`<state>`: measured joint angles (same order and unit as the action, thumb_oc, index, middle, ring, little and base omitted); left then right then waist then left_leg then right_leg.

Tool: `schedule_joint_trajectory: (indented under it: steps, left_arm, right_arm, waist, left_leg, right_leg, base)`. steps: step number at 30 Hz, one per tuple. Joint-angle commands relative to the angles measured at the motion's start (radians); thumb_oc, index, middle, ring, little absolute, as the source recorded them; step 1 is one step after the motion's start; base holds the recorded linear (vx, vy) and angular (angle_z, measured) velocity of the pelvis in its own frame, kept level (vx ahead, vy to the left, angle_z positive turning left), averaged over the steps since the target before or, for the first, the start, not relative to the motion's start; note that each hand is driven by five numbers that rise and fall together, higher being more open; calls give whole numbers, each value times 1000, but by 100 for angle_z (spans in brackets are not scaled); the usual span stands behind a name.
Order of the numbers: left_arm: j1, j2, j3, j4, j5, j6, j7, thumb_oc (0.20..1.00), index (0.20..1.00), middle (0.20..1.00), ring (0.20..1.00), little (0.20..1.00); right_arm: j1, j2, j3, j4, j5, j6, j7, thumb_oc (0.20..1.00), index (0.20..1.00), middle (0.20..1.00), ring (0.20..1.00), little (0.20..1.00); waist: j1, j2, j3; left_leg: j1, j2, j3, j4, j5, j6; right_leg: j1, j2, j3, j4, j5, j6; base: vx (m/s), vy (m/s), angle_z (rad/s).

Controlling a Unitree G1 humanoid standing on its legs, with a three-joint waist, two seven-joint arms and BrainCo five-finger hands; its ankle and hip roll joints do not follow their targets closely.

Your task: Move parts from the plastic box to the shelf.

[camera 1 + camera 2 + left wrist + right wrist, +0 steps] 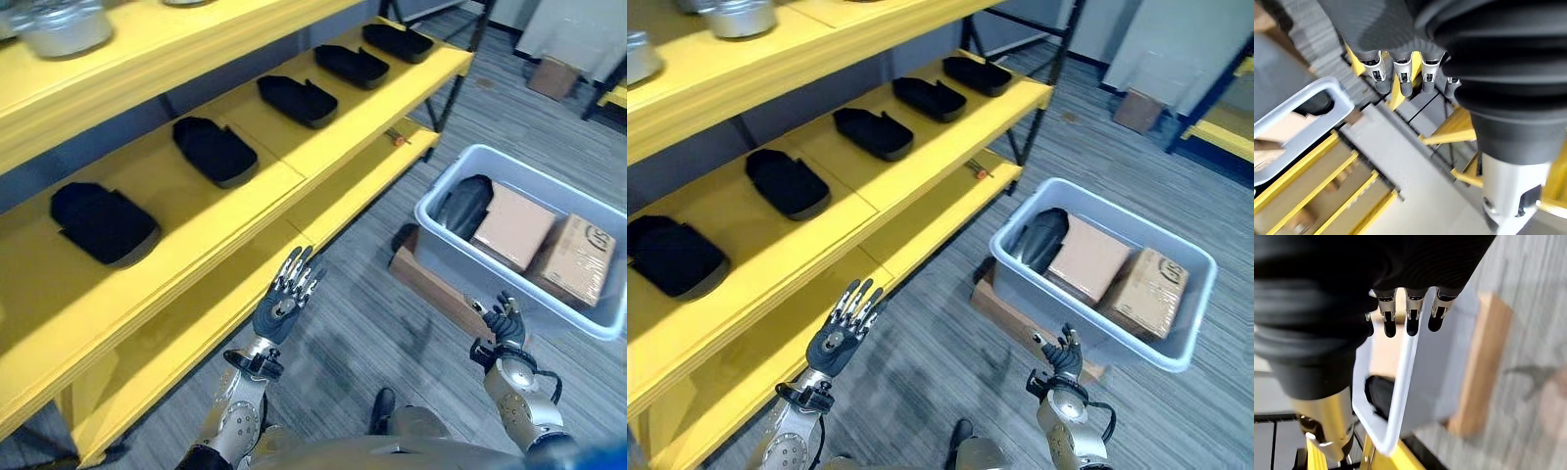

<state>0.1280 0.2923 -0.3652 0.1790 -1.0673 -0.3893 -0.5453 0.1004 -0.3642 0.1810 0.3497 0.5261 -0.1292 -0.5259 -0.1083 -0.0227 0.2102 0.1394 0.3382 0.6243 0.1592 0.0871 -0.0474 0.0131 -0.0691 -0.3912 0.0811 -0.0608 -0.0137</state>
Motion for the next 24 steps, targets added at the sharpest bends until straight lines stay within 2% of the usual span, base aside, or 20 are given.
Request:
schedule_joint_trajectory:
  steps: [1,5,7,8,10,12,14,17,19,20,21,22,23,24]
  left_arm:
    - [-11,20,-34,-115,51,-25,-9,1000,1000,1000,1000,1000]
    - [-60,18,-65,-118,50,-42,31,1000,1000,1000,1000,1000]
    - [-94,8,-72,-106,22,-45,58,1000,1000,1000,1000,1000]
    - [-108,1,-72,-98,24,-49,67,1000,1000,1000,1000,1000]
    - [-115,-17,-71,-81,41,-57,93,1000,1000,1000,1000,1000]
    - [-99,-16,-61,-77,64,-62,109,1000,1000,1000,1000,1000]
    - [-83,-6,-52,-76,91,-61,105,1000,1000,1000,1000,1000]
    - [-63,10,-47,-72,87,-45,79,1000,1000,1000,1000,1000]
    - [-57,18,-52,-66,80,-41,66,1000,1000,1000,1000,1000]
    - [-59,20,-53,-58,87,-45,67,1000,1000,1000,1000,1000]
    - [-61,20,-53,-54,84,-47,72,1000,1000,1000,1000,1000]
    - [-60,19,-50,-52,83,-48,75,1000,1000,1000,1000,1000]
    - [-58,19,-43,-48,88,-50,78,1000,1000,1000,1000,1000]
    - [-59,16,-29,-28,108,-46,84,1000,1000,1000,1000,1000]
  right_arm:
    - [-51,-7,-28,-31,-73,-107,-16,1000,1000,1000,1000,1000]
    - [-62,-42,-21,-56,-157,-142,5,1000,1000,1000,1000,1000]
    - [-64,-60,-10,-69,-173,-149,30,1000,1000,1000,1000,1000]
    - [-66,-64,-5,-69,-185,-159,46,1000,1000,1000,1000,1000]
    - [-71,-71,11,-63,-217,-183,82,1000,1000,1000,1000,1000]
    - [-59,-75,15,-64,-217,-205,126,1000,1000,1000,1000,1000]
    - [-47,-75,17,-76,-223,-221,144,1000,1000,1000,1000,1000]
    - [-28,-76,15,-96,-208,-219,141,1000,1000,1000,1000,1000]
    - [-14,-76,25,-109,-216,-227,134,1000,1000,1000,1000,1000]
    - [-14,-78,36,-116,-216,-222,129,1000,1000,1000,1000,1000]
    - [-19,-81,43,-118,-210,-217,133,1000,1000,1000,1000,1000]
    - [-25,-83,48,-116,-207,-215,143,1000,1000,1000,1000,1000]
    - [-36,-86,53,-111,-200,-214,159,1000,1000,1000,1000,1000]
    - [-52,-82,63,-114,-190,-211,167,1000,1000,1000,1000,1000]
  waist:
    - [-1,-46,11]
    - [-35,-44,6]
    - [-51,-42,3]
    - [-56,-41,2]
    - [-47,-30,-5]
    - [-30,-20,-8]
    - [-21,-14,-8]
    - [-19,-7,-9]
    - [-11,2,-8]
    - [4,10,-2]
    - [15,11,2]
    - [25,11,5]
    - [38,10,6]
    - [47,7,2]
  left_leg:
    - [-63,-93,48,-36,-20,-26]
    - [-65,-56,58,39,-23,-40]
    - [-70,-13,60,122,-6,-62]
    - [-73,-6,47,159,-4,-65]
    - [-95,-65,-70,186,-57,-38]
    - [-133,-157,-195,194,-117,6]
    - [-138,-208,-252,147,-141,25]
    - [-135,-228,-287,46,-123,20]
    - [-170,-222,-316,-66,-28,-2]
    - [-221,-208,-364,-103,37,-23]
    - [-249,-201,-402,-110,59,-29]
    - [-269,-202,-443,-107,68,-29]
    - [-279,-209,-483,-103,52,-22]
    - [-262,-229,-489,-94,12,-3]
  right_leg:
    - [70,-21,-48,-99,96,54]
    - [54,-1,-16,-91,77,31]
    - [49,12,4,-80,59,11]
    - [47,17,17,-74,51,3]
    - [28,29,77,-50,41,-6]
    - [18,35,147,-37,39,-3]
    - [14,37,191,-33,39,6]
    - [20,31,215,-33,35,19]
    - [23,29,229,-44,44,24]
    - [40,31,251,-54,38,25]
    - [50,29,266,-55,33,25]
    - [55,28,284,-52,29,25]
    - [60,25,303,-46,24,25]
    - [62,11,307,-43,23,27]
  base:
    - [123,-279,-51]
    - [98,-228,-60]
    - [121,-264,-45]
    - [143,-212,-36]
    - [111,-64,-101]
    - [101,39,-97]
    - [99,95,-77]
    - [89,124,-65]
    - [118,201,-12]
    - [215,250,-22]
    - [202,235,-51]
    - [165,194,-75]
    - [224,326,-97]
    - [197,304,-95]
